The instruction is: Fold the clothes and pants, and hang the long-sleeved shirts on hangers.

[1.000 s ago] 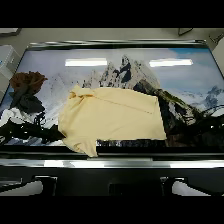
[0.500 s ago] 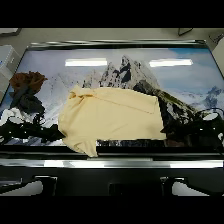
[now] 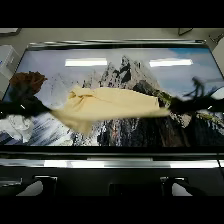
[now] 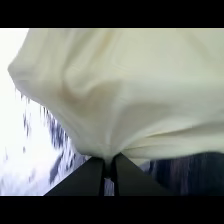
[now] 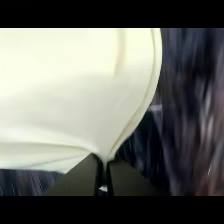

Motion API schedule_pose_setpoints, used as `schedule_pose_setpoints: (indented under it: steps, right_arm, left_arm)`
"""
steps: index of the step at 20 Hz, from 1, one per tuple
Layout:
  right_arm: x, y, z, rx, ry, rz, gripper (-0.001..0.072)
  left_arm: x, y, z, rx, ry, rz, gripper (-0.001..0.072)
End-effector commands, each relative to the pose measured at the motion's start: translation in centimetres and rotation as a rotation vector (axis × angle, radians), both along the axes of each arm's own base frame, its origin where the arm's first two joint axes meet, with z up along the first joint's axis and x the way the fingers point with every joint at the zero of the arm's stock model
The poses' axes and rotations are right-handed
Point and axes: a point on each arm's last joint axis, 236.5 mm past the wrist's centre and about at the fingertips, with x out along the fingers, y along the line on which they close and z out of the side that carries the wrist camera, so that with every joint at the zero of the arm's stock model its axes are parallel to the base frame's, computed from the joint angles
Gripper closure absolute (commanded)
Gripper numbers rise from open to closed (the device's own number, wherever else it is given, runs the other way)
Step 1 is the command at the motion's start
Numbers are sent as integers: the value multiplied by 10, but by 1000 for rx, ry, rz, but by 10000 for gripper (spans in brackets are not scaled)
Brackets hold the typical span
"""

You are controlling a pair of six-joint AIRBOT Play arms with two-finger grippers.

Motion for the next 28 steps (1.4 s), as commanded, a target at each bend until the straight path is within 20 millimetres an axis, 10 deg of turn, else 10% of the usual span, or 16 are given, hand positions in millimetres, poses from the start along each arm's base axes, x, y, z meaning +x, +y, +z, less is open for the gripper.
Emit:
schedule_pose_setpoints:
  steps: [1, 3, 5, 11, 15, 17, 19, 24, 26, 28]
  right_arm:
    - [7, -24, 269, -274, -710, -77, 675]
    - [-55, -27, 380, -425, -978, -145, 675]
    - [-117, -18, 422, -460, -1086, -190, 675]
    - [-208, -11, 480, -530, -1310, -293, 675]
    - [-198, -17, 496, -483, -1369, -338, 676]
    - [-158, -27, 443, -486, -1144, -290, 676]
    - [-109, -32, 333, -437, -711, -175, 676]
    - [-42, -18, 55, -256, 78, 72, 678]
    - [-18, -2, -34, -267, 153, 95, 678]
    - [19, 7, -87, -253, 158, -10, 677]
  left_arm:
    - [1, 9, 269, 237, -688, 59, 682]
    - [-61, -1, 393, 366, -1019, 114, 682]
    - [-123, -19, 447, 378, -1176, 149, 682]
    - [-229, -38, 523, 308, -1488, 289, 683]
    - [-214, -32, 519, 313, -1460, 295, 683]
    - [-168, -23, 476, 339, -1272, 243, 683]
    - [-110, -18, 398, 302, -988, 149, 683]
    - [-7, -25, 117, 96, -299, 36, 683]
    - [4, -33, 4, 50, -111, 77, 682]
    - [15, -37, -61, 21, -13, 129, 682]
